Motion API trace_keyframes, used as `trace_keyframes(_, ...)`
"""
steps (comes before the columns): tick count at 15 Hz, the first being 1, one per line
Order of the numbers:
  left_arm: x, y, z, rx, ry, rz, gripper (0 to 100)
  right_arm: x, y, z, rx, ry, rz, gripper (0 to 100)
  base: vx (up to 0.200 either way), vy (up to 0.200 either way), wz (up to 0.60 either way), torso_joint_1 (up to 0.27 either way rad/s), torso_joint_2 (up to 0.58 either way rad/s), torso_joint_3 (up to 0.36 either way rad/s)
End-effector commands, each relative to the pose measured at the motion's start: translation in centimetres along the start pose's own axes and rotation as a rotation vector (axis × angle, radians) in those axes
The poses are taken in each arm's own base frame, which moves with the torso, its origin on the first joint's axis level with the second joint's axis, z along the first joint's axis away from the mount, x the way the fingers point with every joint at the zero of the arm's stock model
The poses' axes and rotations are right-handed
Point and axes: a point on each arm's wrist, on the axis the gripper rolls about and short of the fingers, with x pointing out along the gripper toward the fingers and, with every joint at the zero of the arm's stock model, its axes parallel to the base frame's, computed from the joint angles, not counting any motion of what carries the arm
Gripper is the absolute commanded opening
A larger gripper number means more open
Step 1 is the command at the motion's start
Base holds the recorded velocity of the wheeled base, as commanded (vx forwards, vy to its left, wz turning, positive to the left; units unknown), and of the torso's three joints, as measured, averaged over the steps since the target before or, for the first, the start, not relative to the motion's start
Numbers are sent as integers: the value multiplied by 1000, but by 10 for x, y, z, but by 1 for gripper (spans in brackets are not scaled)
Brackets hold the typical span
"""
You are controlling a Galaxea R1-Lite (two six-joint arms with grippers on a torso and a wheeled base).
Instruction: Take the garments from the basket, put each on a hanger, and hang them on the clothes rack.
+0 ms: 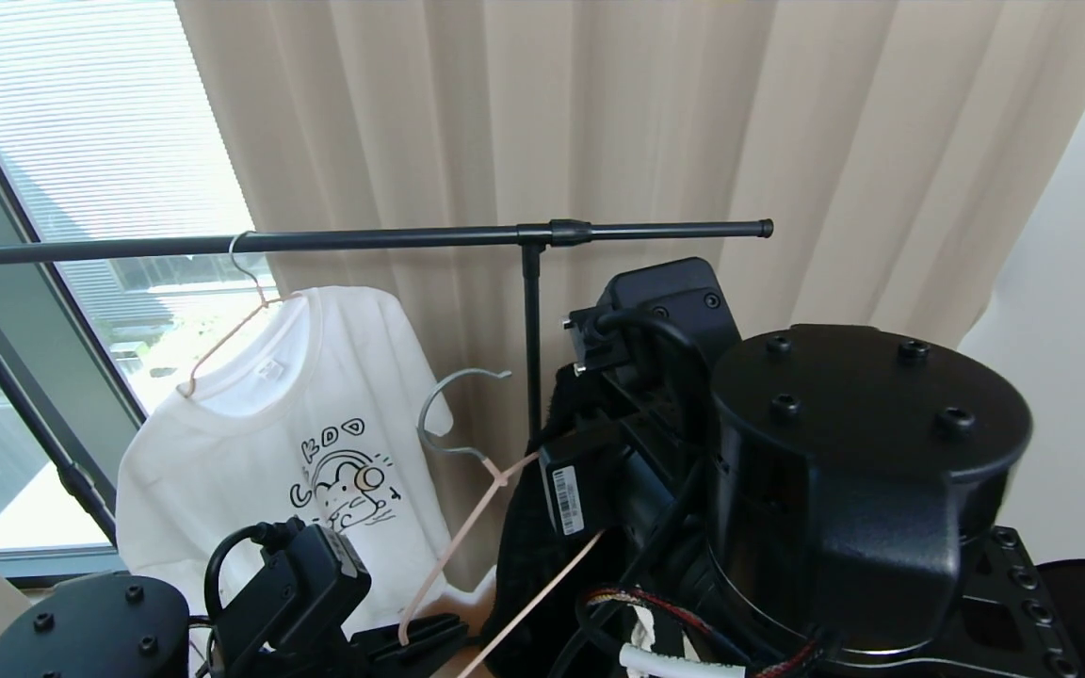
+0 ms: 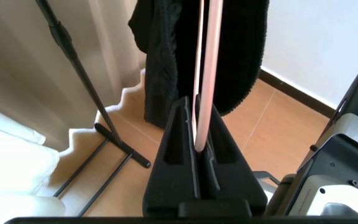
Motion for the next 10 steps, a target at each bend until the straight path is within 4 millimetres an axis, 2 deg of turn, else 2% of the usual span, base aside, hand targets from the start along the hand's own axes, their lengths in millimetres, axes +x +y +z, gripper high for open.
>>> trace_keyframes(1,0,0,0,0,-3,0,0,-1,1,2,5,-5,3,100,0,0,0,0,0,0)
trace_keyframes(5,-1,-2,-2,4,1,-11,0,0,-8,13,35,-26,-18,100,0,0,0,0,0,0)
trace_keyframes(10,-1,-4,1,7,-30,-17,0,2,-6,10,29,-21,-18,100,0,0,0,0,0,0)
